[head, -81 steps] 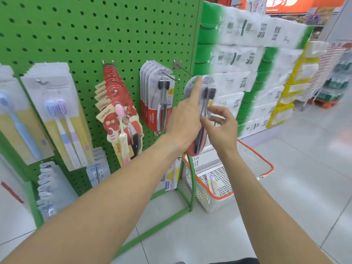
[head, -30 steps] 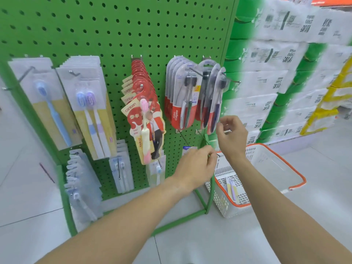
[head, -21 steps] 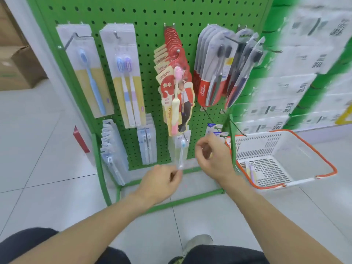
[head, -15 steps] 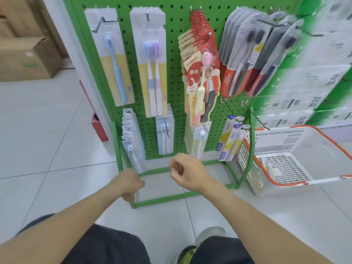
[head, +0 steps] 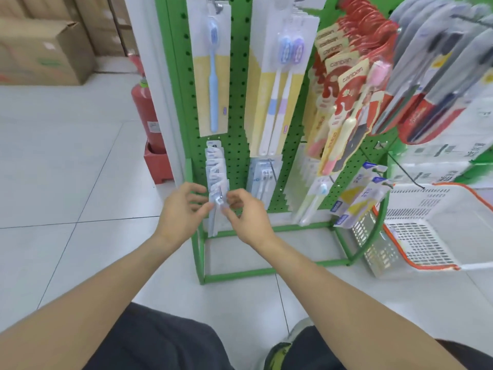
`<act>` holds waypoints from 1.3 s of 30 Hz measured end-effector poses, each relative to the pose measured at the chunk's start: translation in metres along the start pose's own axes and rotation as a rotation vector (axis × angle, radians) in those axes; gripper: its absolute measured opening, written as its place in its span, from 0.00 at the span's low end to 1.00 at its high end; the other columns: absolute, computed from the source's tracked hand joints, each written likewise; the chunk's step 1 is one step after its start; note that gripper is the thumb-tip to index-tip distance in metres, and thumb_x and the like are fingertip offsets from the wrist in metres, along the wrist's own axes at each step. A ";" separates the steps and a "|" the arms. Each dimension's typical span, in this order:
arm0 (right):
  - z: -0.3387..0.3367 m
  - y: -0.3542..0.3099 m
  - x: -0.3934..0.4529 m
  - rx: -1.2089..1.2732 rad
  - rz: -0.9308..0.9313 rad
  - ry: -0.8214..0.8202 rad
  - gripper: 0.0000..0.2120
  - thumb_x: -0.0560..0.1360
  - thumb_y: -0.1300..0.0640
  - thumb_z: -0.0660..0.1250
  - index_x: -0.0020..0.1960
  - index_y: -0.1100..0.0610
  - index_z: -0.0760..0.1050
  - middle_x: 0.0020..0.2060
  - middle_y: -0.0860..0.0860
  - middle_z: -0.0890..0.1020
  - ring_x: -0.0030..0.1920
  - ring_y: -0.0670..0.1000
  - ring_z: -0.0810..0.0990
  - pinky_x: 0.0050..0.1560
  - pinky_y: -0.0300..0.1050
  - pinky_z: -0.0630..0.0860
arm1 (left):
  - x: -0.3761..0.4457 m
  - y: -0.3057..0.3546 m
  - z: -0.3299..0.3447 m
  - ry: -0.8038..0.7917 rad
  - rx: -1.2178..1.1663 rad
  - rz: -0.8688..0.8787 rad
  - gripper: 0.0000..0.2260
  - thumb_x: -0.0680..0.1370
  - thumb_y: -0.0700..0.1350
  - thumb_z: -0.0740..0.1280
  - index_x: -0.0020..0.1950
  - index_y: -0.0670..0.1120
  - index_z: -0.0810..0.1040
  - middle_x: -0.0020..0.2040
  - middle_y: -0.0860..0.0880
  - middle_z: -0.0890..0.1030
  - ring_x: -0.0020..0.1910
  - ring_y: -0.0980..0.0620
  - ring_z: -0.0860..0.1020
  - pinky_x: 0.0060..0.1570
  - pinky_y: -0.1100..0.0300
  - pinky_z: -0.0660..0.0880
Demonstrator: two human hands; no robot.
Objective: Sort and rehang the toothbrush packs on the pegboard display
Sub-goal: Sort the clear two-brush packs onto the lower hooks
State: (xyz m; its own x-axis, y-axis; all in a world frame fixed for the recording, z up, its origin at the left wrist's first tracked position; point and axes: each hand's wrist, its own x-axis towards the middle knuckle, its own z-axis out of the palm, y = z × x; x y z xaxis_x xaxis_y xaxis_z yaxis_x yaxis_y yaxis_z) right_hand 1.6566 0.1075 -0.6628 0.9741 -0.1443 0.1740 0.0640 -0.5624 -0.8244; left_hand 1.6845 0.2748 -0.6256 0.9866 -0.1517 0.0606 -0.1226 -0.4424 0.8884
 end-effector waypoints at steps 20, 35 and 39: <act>-0.066 -0.050 -0.018 -0.320 -0.040 -0.387 0.08 0.77 0.53 0.73 0.47 0.56 0.76 0.37 0.49 0.85 0.36 0.46 0.82 0.39 0.42 0.79 | -0.040 0.017 -0.024 -0.331 -0.019 0.043 0.04 0.81 0.40 0.69 0.51 0.41 0.75 0.42 0.48 0.87 0.39 0.52 0.86 0.43 0.62 0.82; -0.086 -0.042 -0.057 0.163 0.259 -0.625 0.06 0.81 0.59 0.68 0.55 0.62 0.75 0.44 0.58 0.87 0.42 0.55 0.87 0.48 0.53 0.85 | -0.057 0.035 -0.018 -0.735 -0.077 -0.262 0.14 0.84 0.47 0.64 0.58 0.36 0.79 0.53 0.37 0.85 0.49 0.38 0.85 0.53 0.47 0.82; -0.084 -0.019 -0.065 0.240 0.374 -0.614 0.10 0.83 0.53 0.66 0.52 0.61 0.76 0.42 0.59 0.86 0.40 0.56 0.87 0.48 0.54 0.85 | -0.052 0.023 0.012 -0.752 -0.060 -0.301 0.15 0.83 0.48 0.66 0.57 0.35 0.78 0.49 0.36 0.85 0.42 0.39 0.84 0.46 0.49 0.84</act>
State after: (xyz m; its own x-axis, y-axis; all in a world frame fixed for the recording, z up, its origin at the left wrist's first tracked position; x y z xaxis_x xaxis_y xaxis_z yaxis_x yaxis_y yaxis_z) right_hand 1.5742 0.0595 -0.6133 0.8815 0.2280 -0.4134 -0.3172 -0.3626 -0.8763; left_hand 1.6291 0.2619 -0.6135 0.6371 -0.5964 -0.4883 0.1636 -0.5144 0.8418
